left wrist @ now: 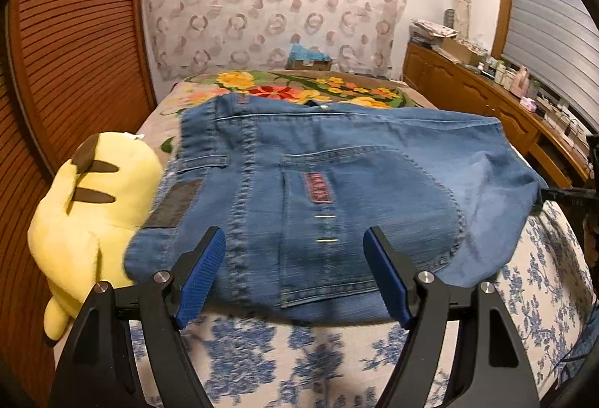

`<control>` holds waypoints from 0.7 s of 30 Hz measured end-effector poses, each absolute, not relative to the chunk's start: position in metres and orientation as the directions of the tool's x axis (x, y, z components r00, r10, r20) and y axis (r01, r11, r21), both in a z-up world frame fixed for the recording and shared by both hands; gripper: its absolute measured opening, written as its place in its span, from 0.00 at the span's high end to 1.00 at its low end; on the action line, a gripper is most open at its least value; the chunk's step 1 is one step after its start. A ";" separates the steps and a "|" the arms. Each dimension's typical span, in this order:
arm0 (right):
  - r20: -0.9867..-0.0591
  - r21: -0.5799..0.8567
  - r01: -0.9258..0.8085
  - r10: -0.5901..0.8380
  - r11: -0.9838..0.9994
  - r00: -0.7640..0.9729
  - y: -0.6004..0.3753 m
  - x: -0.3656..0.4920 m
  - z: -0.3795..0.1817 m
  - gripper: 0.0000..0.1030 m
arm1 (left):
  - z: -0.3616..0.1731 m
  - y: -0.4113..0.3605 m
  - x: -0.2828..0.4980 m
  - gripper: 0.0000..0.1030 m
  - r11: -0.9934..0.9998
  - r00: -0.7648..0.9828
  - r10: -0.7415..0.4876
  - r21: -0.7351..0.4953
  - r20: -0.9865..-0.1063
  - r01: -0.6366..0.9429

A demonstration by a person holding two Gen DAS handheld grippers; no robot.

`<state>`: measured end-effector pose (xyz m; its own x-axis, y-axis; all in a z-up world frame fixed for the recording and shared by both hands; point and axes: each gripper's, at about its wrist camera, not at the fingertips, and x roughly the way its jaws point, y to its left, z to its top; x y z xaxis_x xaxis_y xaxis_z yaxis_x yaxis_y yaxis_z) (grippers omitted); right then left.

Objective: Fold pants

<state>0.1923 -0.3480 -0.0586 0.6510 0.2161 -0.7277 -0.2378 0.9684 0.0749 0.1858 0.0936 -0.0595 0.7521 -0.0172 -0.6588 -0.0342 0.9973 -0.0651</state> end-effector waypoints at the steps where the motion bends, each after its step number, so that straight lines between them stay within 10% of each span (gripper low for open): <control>1: -0.734 0.073 -0.238 0.214 0.968 0.645 -0.345 0.192 -0.058 0.67 | -0.060 0.098 0.185 0.25 0.997 0.751 -0.008 -0.063 -0.660 -0.045; 21: -0.721 0.038 -0.229 0.186 0.973 0.668 -0.332 0.188 -0.068 0.55 | -0.087 0.182 0.190 0.25 0.967 0.679 0.145 -0.041 -0.719 -0.250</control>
